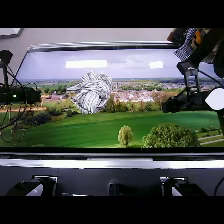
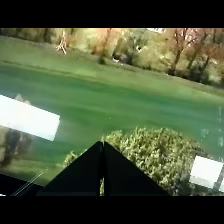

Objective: Fold the clothes and pants, and hang the long-sleeved shirts on hangers.

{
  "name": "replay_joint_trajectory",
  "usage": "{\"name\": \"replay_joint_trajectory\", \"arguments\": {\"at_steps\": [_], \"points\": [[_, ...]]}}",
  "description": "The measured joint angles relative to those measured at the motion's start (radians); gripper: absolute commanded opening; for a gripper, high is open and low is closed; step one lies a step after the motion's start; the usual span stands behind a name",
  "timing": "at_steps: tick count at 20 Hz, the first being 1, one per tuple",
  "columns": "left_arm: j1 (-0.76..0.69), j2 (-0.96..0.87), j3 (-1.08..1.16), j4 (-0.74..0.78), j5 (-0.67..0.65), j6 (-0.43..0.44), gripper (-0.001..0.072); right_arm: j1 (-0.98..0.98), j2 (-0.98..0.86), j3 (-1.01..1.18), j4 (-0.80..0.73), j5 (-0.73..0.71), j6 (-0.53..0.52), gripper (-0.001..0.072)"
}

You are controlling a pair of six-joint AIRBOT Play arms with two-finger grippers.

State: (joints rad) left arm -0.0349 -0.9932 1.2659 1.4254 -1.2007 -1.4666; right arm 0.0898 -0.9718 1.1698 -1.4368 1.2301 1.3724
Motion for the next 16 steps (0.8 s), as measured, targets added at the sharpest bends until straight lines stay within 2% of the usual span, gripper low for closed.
{"name": "replay_joint_trajectory", "arguments": {"at_steps": [6, 14, 15, 16], "points": [[0.000, 0.000, 0.000, 0.000, 0.000, 0.000, 0.0022, 0.000, 0.000, 0.000, 0.000, 0.000, 0.000, 0.0031], [0.001, -0.006, 0.000, 0.014, 0.079, 0.000, 0.0033, 0.000, 0.000, 0.000, 0.000, 0.000, 0.000, 0.0031], [0.001, -0.007, 0.000, 0.014, 0.083, 0.000, 0.0258, 0.000, 0.000, 0.000, 0.000, 0.000, 0.000, 0.0031], [0.001, -0.010, 0.000, 0.014, 0.088, 0.000, 0.0720, 0.000, 0.000, 0.000, 0.000, 0.000, 0.000, 0.0031]]}}
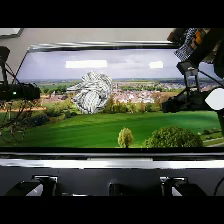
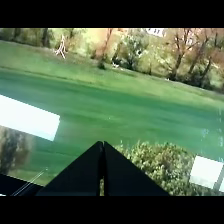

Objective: Fold the clothes and pants, and hang the long-sleeved shirts on hangers.

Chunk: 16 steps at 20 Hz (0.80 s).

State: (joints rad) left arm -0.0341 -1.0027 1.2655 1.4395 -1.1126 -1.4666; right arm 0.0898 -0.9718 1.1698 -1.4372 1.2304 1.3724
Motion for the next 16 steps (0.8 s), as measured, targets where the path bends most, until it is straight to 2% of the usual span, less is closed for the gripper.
{"name": "replay_joint_trajectory", "arguments": {"at_steps": [5, 7, 10, 16], "points": [[0.014, -0.072, -0.038, -0.006, 0.014, -0.130, 0.0720, 0.000, 0.000, 0.000, 0.000, 0.000, 0.000, 0.0031], [0.032, -0.145, -0.075, -0.053, 0.032, -0.166, 0.0720, 0.000, 0.000, 0.000, 0.000, 0.000, 0.000, 0.0031], [0.061, -0.288, -0.111, -0.188, 0.103, -0.174, 0.0720, 0.000, 0.000, 0.000, 0.000, 0.000, 0.000, 0.0031], [0.084, -0.538, -0.103, -0.441, 0.370, -0.137, 0.0720, 0.000, 0.000, 0.000, 0.001, 0.000, 0.000, 0.0031]]}}
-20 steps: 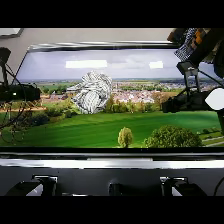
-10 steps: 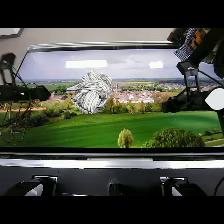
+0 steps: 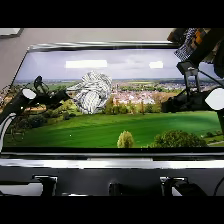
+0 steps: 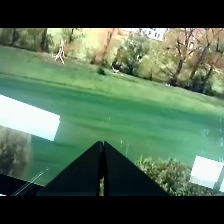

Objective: Fold the clothes and pants, and hang the long-sleeved shirts on hangers.

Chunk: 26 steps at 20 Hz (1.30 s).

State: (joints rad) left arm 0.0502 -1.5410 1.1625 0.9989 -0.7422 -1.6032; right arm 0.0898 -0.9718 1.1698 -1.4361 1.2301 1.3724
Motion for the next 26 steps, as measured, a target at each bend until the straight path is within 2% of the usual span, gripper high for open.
{"name": "replay_joint_trajectory", "arguments": {"at_steps": [5, 6, 7, 8, 9, 10, 11, 13, 14, 15, 17, 18, 21, 23, 24, 25, 26], "points": [[-0.007, -0.143, 0.066, -0.076, 0.079, 0.007, 0.0720, 0.000, 0.000, 0.000, 0.002, -0.003, 0.000, 0.0031], [-0.010, -0.164, 0.079, -0.083, 0.087, 0.007, 0.0659, 0.000, 0.000, 0.000, 0.004, -0.003, 0.000, 0.0032], [-0.013, -0.180, 0.089, -0.089, 0.092, 0.008, 0.0547, 0.000, 0.000, 0.000, 0.005, -0.003, 0.000, 0.0032], [-0.016, -0.196, 0.099, -0.095, 0.095, 0.008, 0.0400, 0.000, 0.000, 0.000, 0.008, -0.003, 0.000, 0.0032], [-0.019, -0.207, 0.106, -0.104, 0.097, 0.009, 0.0207, 0.000, 0.000, 0.000, 0.012, -0.003, 0.000, 0.0037], [-0.022, -0.214, 0.111, -0.114, 0.099, 0.009, 0.0047, 0.000, 0.000, 0.000, 0.017, -0.004, 0.000, 0.0040], [-0.024, -0.220, 0.115, -0.125, 0.099, 0.010, 0.0021, 0.000, 0.000, 0.000, 0.023, -0.008, 0.000, 0.0050], [-0.027, -0.226, 0.121, -0.140, 0.090, 0.010, 0.0019, 0.000, 0.000, 0.000, 0.029, -0.022, 0.001, 0.0098], [-0.027, -0.227, 0.122, -0.145, 0.076, 0.010, 0.0018, 0.000, 0.000, 0.000, 0.032, -0.029, 0.002, 0.0097], [-0.028, -0.225, 0.123, -0.148, 0.050, 0.009, 0.0017, 0.000, 0.000, 0.000, 0.035, -0.035, 0.011, 0.0098], [-0.029, -0.208, 0.121, -0.153, -0.026, 0.007, 0.0016, 0.000, 0.000, 0.000, 0.038, -0.036, 0.038, 0.0158], [-0.033, -0.188, 0.110, -0.151, -0.064, 0.007, 0.0016, 0.000, 0.000, 0.000, 0.039, -0.022, 0.050, 0.0158], [-0.057, -0.055, 0.000, -0.097, -0.161, -0.019, 0.0016, 0.000, 0.001, -0.005, 0.057, 0.055, 0.072, 0.0208], [-0.080, 0.078, -0.128, -0.057, -0.195, -0.048, 0.0017, 0.000, 0.009, -0.036, 0.112, 0.114, 0.081, 0.0273], [-0.094, 0.158, -0.205, -0.042, -0.208, -0.061, 0.0016, 0.002, 0.020, -0.069, 0.162, 0.133, 0.091, 0.0336], [-0.110, 0.240, -0.283, -0.031, -0.226, -0.082, 0.0016, 0.010, 0.034, -0.113, 0.211, 0.143, 0.106, 0.0495], [-0.126, 0.313, -0.350, -0.025, -0.241, -0.093, 0.0016, 0.026, 0.050, -0.159, 0.253, 0.137, 0.128, 0.0698]]}}
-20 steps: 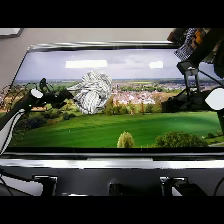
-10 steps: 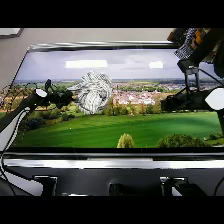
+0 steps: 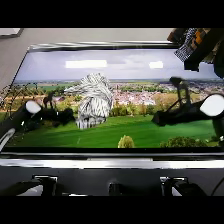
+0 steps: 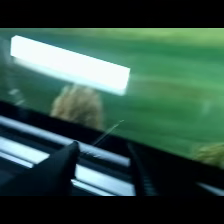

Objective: Fold the clothes and pants, and hang the long-sleeved shirts on hangers.

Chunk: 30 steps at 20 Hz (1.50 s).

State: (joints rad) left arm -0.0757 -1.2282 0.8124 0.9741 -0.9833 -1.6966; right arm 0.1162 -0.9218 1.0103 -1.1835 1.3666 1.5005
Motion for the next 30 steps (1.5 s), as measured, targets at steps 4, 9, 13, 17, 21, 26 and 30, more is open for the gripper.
{"name": "replay_joint_trajectory", "arguments": {"at_steps": [4, 9, 13, 17, 21, 26, 30], "points": [[-0.058, 0.252, -0.202, 0.031, -0.051, -0.060, 0.0017, 0.144, 0.022, -0.174, 0.094, -0.168, 0.145, 0.0677], [-0.082, 0.372, -0.277, 0.066, -0.075, -0.101, 0.0018, 0.251, -0.157, -0.215, 0.245, -0.544, 0.229, 0.0656], [-0.085, 0.392, -0.290, 0.076, -0.080, -0.111, 0.0019, 0.269, -0.384, -0.116, 0.491, -0.682, 0.052, 0.0655], [-0.086, 0.397, -0.294, 0.094, -0.080, -0.114, 0.0019, 0.274, -0.562, 0.026, 0.624, -0.720, -0.055, 0.0613], [-0.086, 0.399, -0.294, 0.109, -0.081, -0.114, 0.0019, 0.275, -0.672, 0.104, 0.707, -0.712, -0.089, 0.0257], [-0.086, 0.399, -0.282, 0.117, -0.080, -0.114, 0.0017, 0.269, -0.683, 0.129, 0.752, -0.667, -0.148, 0.0031], [-0.074, 0.399, -0.155, 0.162, -0.063, -0.113, 0.0017, 0.197, -0.563, 0.197, 0.745, -0.680, -0.168, 0.0031]]}}
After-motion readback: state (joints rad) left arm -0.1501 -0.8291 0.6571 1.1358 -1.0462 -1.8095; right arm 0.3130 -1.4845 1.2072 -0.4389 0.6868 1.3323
